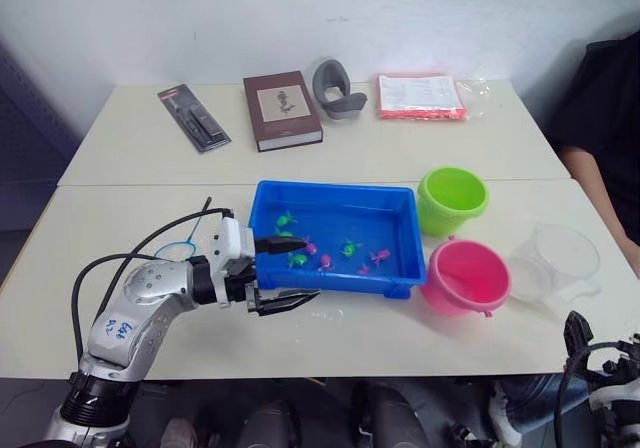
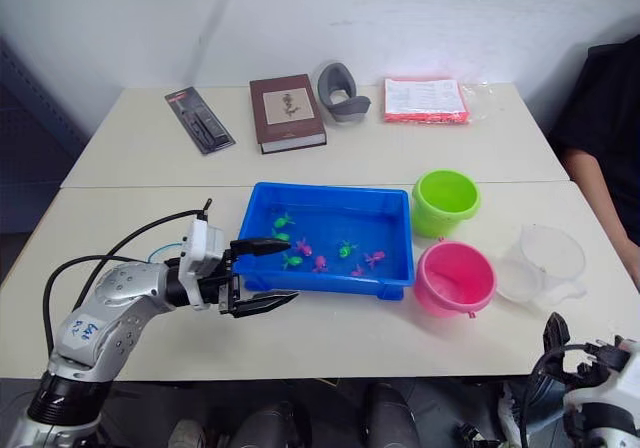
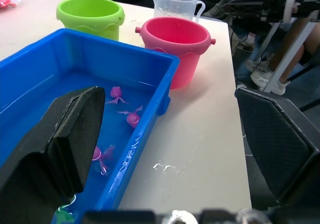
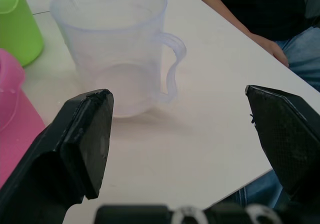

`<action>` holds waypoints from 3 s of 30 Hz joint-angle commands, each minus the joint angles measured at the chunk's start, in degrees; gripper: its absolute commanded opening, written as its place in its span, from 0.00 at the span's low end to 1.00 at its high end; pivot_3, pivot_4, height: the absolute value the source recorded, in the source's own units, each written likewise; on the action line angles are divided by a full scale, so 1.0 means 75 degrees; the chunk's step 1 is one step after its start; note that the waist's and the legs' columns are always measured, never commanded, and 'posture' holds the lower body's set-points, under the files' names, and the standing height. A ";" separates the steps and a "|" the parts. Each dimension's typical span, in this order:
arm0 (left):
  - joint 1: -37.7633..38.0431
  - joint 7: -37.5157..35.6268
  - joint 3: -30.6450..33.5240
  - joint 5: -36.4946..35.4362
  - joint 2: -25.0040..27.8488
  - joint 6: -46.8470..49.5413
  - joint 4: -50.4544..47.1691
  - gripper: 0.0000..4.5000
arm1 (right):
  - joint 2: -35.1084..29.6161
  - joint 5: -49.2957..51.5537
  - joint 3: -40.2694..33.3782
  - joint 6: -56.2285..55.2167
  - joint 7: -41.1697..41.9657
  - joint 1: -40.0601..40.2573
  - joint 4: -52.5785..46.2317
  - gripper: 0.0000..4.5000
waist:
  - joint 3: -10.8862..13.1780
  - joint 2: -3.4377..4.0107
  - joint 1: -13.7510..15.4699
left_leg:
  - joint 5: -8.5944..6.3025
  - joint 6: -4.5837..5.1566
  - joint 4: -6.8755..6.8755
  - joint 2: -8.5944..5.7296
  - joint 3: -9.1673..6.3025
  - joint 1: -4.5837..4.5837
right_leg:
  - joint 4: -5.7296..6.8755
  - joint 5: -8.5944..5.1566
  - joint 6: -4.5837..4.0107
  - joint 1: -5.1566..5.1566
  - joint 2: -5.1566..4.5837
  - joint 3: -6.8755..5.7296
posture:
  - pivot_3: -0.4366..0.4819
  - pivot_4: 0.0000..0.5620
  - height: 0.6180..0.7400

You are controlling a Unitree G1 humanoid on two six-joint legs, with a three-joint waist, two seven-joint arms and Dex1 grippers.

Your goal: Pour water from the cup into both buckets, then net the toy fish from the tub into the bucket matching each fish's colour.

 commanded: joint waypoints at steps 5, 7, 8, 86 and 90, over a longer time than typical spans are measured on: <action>-0.0020 0.0284 0.0059 -0.0039 -0.0166 0.0078 -0.0444 1.00 | -0.0646 0.0143 -0.0616 0.0275 -0.0236 -0.1278 0.1296 1.00 | 0.0001 -0.0037 -0.0008 | -0.0007 0.0007 -0.0006 0.0007 0.0014 -0.0008 | -0.0002 0.0002 0.0003 -0.0001 0.0034 0.0010 | 0.48 0.27 1.00; 0.0084 0.0349 0.0075 0.0010 -0.0191 0.0027 -0.0480 1.00 | -0.0774 0.0159 -0.0650 0.0309 -0.0150 -0.1573 0.1529 1.00 | 0.0002 -0.0036 0.0000 | -0.0007 0.0007 -0.0009 0.0012 0.0015 -0.0007 | -0.0004 0.0002 0.0003 -0.0002 0.0043 0.0010 | 0.48 0.27 1.00; 0.0147 0.0375 0.0068 0.0039 -0.0203 -0.0012 -0.0508 1.00 | -0.0843 0.0221 -0.0652 0.0343 -0.0074 -0.1724 0.1615 1.00 | 0.0002 -0.0035 0.0002 | -0.0007 0.0005 -0.0008 0.0016 0.0016 -0.0007 | -0.0002 0.0002 0.0003 -0.0003 0.0045 0.0012 | 0.48 0.27 1.00; -0.1382 -0.0756 -0.0723 0.0613 -0.1994 -0.1517 0.1996 1.00 | -0.3495 -0.2618 -0.0589 0.0044 0.1653 -0.1260 -0.0896 0.02 | 0.0007 0.0001 0.0050 | 0.0001 -0.0001 -0.0006 0.0013 0.0027 -0.0003 | -0.0021 0.0004 0.0007 -0.0007 0.0078 0.0021 | 0.48 0.27 1.00; -0.1458 -0.0798 -0.0704 0.0655 -0.2010 -0.1600 0.2114 1.00 | -0.3520 -0.3115 -0.0388 -0.0389 0.1909 -0.1314 -0.0747 0.02 | 0.0009 -0.0002 0.0048 | 0.0002 0.0000 -0.0005 0.0012 0.0027 -0.0002 | -0.0021 0.0004 0.0007 -0.0006 0.0079 0.0020 | 0.48 0.27 1.00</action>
